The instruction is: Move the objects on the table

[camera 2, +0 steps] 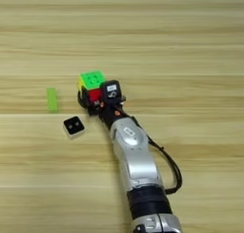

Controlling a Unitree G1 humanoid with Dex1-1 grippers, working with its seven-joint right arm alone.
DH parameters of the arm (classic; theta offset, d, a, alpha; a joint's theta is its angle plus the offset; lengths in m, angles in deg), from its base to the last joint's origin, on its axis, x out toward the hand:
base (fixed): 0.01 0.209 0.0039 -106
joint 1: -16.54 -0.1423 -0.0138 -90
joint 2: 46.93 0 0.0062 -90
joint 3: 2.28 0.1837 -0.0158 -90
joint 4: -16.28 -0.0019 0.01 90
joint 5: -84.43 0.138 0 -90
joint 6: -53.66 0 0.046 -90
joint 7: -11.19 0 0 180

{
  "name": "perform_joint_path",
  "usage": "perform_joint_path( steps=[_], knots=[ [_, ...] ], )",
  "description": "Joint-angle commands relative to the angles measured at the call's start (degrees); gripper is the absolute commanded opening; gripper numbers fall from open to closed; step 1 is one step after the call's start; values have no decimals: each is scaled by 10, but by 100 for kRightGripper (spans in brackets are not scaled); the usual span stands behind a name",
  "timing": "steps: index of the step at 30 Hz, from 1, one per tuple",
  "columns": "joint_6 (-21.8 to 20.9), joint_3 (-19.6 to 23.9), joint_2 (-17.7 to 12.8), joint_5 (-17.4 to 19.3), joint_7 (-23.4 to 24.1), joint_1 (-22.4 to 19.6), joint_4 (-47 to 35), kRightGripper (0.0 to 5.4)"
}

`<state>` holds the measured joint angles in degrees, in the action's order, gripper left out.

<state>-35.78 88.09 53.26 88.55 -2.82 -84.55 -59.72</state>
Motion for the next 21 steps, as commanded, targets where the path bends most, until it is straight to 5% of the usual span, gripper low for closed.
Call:
perform_joint_path(
  steps=[1,16,21],
  knots=[
    [-18,7,-7,-5,10,-40,-4,374],
    [-22,6,-7,-6,11,-34,-18,537],
    [-23,6,-7,-5,11,-35,-24,537]
  ],
)
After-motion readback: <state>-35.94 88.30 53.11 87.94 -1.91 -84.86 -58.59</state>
